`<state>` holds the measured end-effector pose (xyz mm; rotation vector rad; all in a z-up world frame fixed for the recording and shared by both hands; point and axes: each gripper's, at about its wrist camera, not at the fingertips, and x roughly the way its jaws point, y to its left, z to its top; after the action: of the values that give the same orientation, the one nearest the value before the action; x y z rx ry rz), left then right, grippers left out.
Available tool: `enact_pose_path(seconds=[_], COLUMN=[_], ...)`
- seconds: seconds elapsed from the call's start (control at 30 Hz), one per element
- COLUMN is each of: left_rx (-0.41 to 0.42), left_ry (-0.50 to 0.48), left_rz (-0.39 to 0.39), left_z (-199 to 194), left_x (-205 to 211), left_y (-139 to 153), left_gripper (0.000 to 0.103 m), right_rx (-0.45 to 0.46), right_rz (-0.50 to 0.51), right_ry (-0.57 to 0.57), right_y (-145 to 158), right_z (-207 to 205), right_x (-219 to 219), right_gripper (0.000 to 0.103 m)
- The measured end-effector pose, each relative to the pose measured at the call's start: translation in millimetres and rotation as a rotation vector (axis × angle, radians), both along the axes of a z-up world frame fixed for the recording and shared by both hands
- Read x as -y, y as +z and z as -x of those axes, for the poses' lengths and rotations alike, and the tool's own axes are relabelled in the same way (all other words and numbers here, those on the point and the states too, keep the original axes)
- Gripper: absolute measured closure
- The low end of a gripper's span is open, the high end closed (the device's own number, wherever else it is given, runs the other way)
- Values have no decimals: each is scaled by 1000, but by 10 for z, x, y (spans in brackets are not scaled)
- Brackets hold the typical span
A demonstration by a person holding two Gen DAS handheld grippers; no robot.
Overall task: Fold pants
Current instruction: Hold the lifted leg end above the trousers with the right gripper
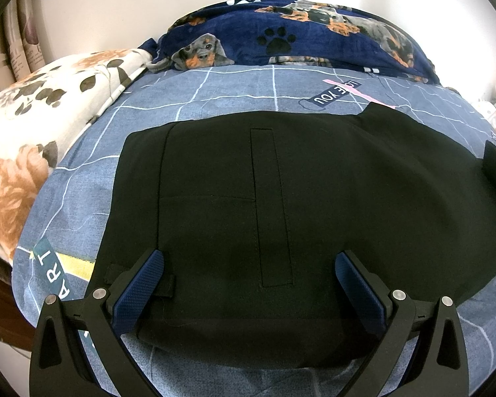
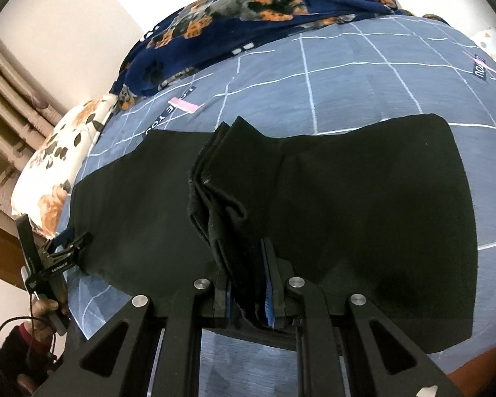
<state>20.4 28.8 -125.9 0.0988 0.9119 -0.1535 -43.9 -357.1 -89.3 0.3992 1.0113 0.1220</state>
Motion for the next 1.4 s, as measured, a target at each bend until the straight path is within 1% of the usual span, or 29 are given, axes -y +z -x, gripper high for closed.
enact_pose_path(seconds=[0.63, 1.4], left_rx=[2, 4], left_ry=[1, 1], left_rz=[-3, -6], left_z=[14, 30], left_x=[31, 56], left_y=[-1, -1], left_gripper=[0, 0], right_rx=[-12, -16], right_rz=[16, 13], right_ry=[31, 67], right_y=[-48, -87], right_z=[-36, -77], right_x=[-156, -320], right_gripper=[88, 88])
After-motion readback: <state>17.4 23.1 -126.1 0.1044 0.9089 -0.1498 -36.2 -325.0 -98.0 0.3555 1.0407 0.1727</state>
